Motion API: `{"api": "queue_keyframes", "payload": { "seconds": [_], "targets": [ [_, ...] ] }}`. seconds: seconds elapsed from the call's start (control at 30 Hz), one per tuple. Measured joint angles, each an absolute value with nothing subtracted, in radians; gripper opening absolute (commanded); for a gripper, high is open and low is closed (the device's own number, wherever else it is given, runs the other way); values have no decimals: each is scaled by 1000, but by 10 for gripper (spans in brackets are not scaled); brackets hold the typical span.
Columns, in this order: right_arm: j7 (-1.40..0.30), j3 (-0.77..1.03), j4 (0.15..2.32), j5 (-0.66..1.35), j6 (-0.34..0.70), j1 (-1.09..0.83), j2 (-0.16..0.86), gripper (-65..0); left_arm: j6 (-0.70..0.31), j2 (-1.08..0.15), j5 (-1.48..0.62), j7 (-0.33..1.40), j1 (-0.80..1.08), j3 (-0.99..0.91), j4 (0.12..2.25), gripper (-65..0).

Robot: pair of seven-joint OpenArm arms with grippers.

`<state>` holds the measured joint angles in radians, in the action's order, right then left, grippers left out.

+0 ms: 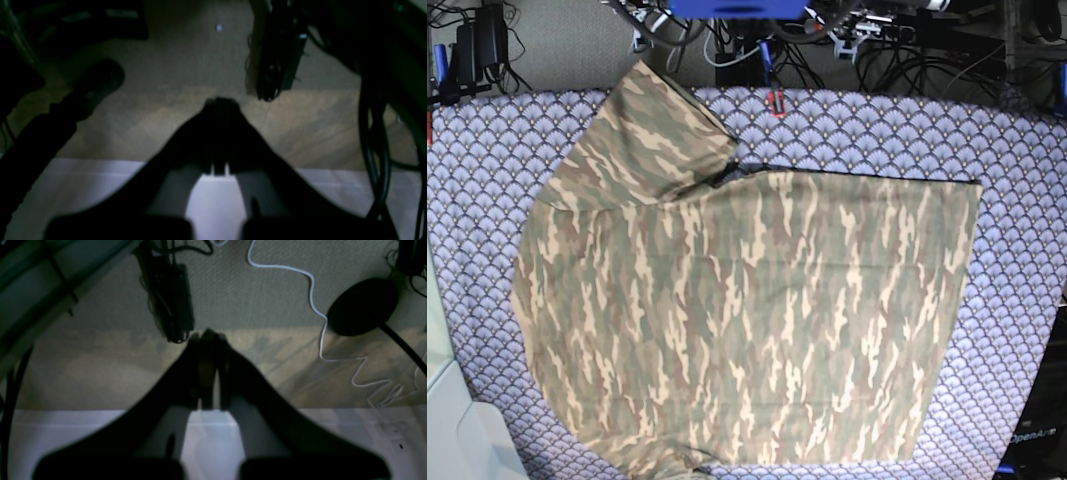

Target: Fold the T-shirt properly

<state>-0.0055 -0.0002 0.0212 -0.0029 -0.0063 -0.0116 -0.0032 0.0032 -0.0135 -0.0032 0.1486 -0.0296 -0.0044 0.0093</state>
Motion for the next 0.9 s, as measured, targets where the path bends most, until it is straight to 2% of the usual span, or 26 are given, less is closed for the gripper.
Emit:
{"api": "queue_keyframes", "payload": {
  "seconds": [0.23, 0.9],
  "targets": [
    [-1, 0, 152, -2, -4, -68, -3, -650, 3, -17, -3, 150, -26, -5, 8, -647],
    [-56, 0, 157, -3, -4, -78, -3, -650, -1, -13, -4, 150, -17, -5, 9, -647]
  ]
}}
